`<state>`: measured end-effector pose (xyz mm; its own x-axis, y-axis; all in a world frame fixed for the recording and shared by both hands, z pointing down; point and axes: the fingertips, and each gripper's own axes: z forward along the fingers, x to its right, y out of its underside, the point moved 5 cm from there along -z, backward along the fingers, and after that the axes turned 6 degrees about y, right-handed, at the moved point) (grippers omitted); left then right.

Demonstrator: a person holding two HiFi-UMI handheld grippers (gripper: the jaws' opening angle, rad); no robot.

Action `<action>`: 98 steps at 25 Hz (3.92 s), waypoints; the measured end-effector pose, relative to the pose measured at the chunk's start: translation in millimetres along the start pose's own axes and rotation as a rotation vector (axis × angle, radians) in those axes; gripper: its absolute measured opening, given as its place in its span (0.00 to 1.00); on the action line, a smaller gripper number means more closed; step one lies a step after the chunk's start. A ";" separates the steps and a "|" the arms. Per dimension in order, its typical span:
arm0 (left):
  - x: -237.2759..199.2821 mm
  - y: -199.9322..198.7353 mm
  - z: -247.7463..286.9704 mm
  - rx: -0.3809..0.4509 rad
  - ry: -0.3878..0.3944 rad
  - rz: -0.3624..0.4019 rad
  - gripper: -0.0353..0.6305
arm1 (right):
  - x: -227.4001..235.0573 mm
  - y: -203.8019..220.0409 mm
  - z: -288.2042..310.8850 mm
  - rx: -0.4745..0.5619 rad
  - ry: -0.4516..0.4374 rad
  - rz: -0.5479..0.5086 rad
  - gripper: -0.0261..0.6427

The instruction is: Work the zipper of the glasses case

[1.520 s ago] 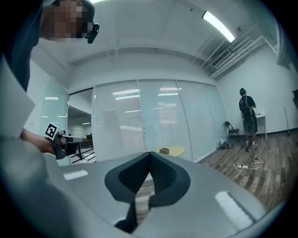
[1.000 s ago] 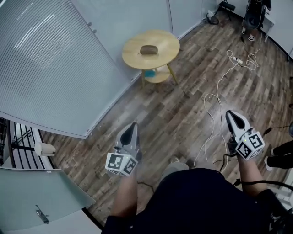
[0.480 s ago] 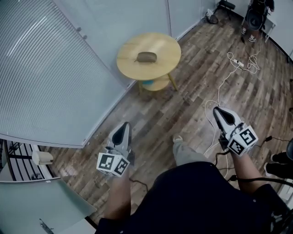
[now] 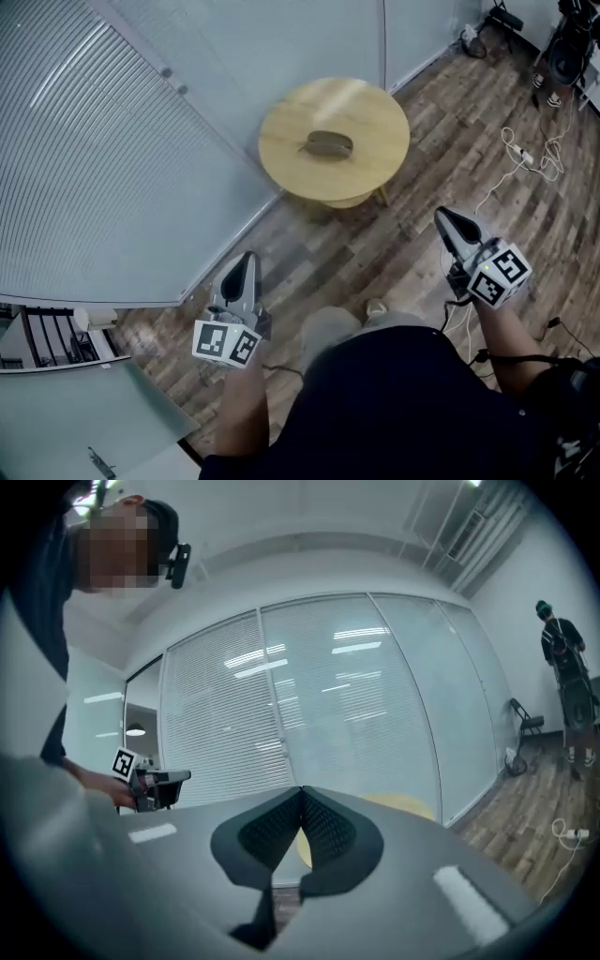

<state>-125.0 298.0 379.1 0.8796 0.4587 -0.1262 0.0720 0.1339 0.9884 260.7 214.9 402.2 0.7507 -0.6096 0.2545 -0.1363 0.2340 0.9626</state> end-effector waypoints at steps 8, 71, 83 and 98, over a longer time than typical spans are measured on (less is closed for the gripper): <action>-107.9 4.5 97.5 -0.025 0.022 -0.029 0.06 | 31.6 -13.1 145.1 -0.025 0.000 -0.024 0.05; -378.4 20.2 420.4 -0.134 0.115 -0.204 0.06 | 157.9 233.1 530.0 -0.800 -0.325 -0.443 0.48; -400.4 37.9 404.8 -0.226 0.026 -0.166 0.06 | 159.6 265.7 568.0 -0.850 -0.386 -0.527 0.54; -415.5 43.9 390.9 -0.282 0.044 -0.134 0.06 | 145.9 217.3 546.7 -0.590 -0.223 -0.204 0.46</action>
<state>-303.5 -230.1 508.0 0.8495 0.4569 -0.2637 0.0475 0.4317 0.9008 -12.8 -237.3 699.2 0.5638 -0.8129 0.1463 0.4193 0.4343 0.7972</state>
